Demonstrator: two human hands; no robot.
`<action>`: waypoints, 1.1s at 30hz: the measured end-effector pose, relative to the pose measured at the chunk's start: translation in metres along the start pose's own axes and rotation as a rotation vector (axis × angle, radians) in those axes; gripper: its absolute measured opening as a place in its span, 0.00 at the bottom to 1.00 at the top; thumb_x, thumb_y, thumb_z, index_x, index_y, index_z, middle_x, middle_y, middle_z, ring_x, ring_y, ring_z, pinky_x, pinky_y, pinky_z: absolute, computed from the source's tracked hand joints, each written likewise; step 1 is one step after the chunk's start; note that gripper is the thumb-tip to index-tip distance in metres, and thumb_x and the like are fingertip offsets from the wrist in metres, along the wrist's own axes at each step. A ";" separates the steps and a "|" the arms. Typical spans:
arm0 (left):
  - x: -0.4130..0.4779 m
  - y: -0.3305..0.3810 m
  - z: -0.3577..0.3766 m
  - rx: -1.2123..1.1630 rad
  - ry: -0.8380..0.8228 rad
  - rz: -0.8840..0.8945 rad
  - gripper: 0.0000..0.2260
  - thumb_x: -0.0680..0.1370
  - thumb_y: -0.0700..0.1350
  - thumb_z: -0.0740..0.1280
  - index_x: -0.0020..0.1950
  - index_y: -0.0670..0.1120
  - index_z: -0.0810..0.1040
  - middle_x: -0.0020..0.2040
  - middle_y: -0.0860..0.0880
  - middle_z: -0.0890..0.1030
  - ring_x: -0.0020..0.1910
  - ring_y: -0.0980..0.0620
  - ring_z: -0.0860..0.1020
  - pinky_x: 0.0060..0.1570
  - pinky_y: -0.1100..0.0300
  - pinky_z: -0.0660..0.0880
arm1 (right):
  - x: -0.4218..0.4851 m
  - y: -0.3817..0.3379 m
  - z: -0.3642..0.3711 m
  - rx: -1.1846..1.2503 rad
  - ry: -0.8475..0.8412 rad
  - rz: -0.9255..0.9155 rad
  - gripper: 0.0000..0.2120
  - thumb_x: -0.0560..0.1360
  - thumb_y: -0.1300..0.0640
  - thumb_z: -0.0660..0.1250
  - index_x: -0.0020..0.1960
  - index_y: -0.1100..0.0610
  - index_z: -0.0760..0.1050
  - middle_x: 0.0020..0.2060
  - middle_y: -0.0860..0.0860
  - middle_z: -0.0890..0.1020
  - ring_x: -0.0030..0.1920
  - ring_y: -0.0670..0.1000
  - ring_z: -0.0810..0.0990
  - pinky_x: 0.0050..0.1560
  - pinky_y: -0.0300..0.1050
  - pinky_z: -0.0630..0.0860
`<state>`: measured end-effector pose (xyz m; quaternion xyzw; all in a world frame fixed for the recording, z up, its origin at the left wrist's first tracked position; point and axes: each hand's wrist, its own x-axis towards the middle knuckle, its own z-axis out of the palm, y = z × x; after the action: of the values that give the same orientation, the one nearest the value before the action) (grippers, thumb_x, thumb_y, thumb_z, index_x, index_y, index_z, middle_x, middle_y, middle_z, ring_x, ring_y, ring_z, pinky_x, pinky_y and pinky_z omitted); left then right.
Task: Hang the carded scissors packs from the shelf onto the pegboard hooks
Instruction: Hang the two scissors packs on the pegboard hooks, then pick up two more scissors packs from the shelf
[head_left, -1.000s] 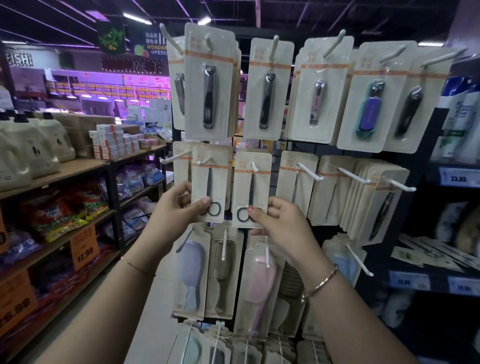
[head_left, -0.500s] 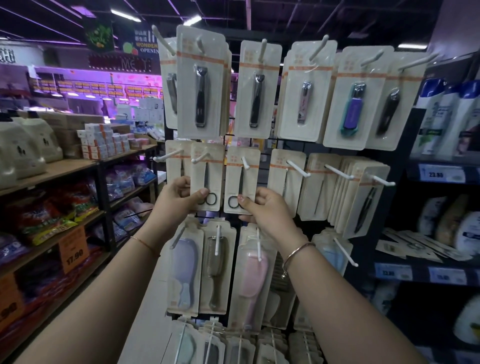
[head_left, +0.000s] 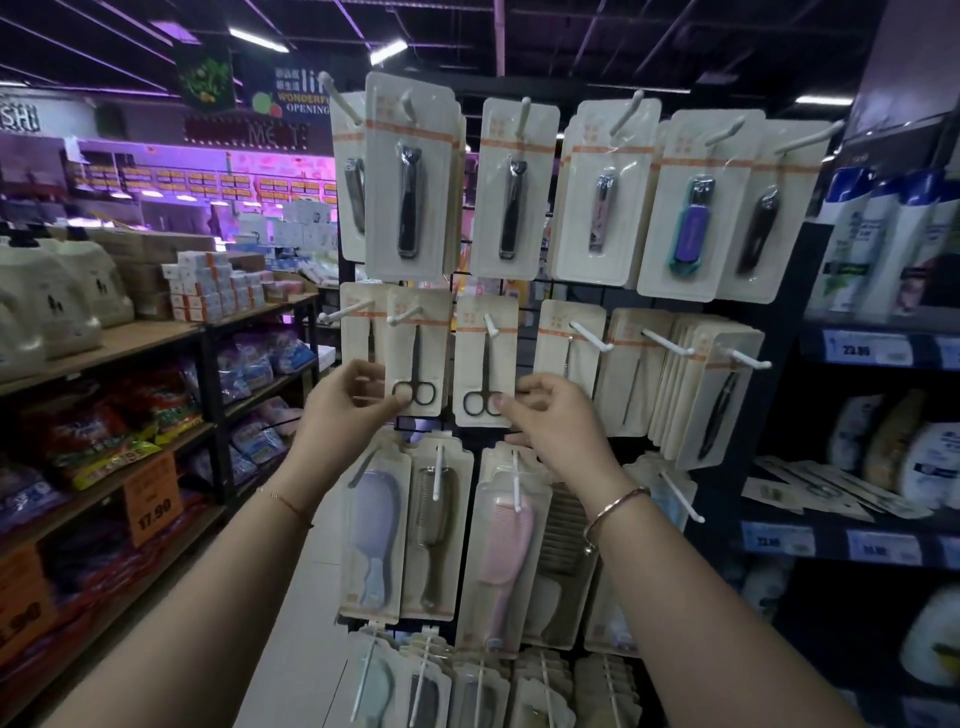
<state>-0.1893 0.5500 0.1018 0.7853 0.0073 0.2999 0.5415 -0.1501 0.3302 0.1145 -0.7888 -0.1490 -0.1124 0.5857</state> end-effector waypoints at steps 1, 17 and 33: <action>-0.007 0.002 -0.003 0.084 0.043 0.051 0.13 0.72 0.45 0.73 0.54 0.49 0.75 0.45 0.52 0.79 0.45 0.55 0.79 0.43 0.62 0.78 | -0.006 -0.002 -0.006 -0.115 0.040 -0.049 0.18 0.72 0.53 0.72 0.60 0.57 0.75 0.48 0.51 0.82 0.46 0.50 0.83 0.46 0.46 0.83; -0.109 0.079 0.116 0.570 -0.345 0.597 0.13 0.76 0.51 0.63 0.58 0.49 0.77 0.54 0.49 0.79 0.56 0.48 0.75 0.54 0.52 0.73 | -0.123 0.026 -0.137 -0.794 0.193 -0.177 0.09 0.74 0.54 0.69 0.53 0.54 0.80 0.47 0.51 0.80 0.49 0.51 0.77 0.51 0.48 0.76; -0.155 0.101 0.400 0.207 -0.672 0.455 0.06 0.74 0.49 0.69 0.45 0.47 0.78 0.42 0.52 0.79 0.41 0.57 0.75 0.36 0.72 0.67 | -0.138 0.152 -0.361 -0.830 0.350 0.140 0.10 0.74 0.52 0.70 0.54 0.53 0.78 0.47 0.48 0.78 0.47 0.49 0.78 0.49 0.46 0.78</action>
<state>-0.1568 0.1170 0.0229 0.8715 -0.3131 0.1368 0.3519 -0.2240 -0.0705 0.0348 -0.9341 0.0634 -0.2542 0.2423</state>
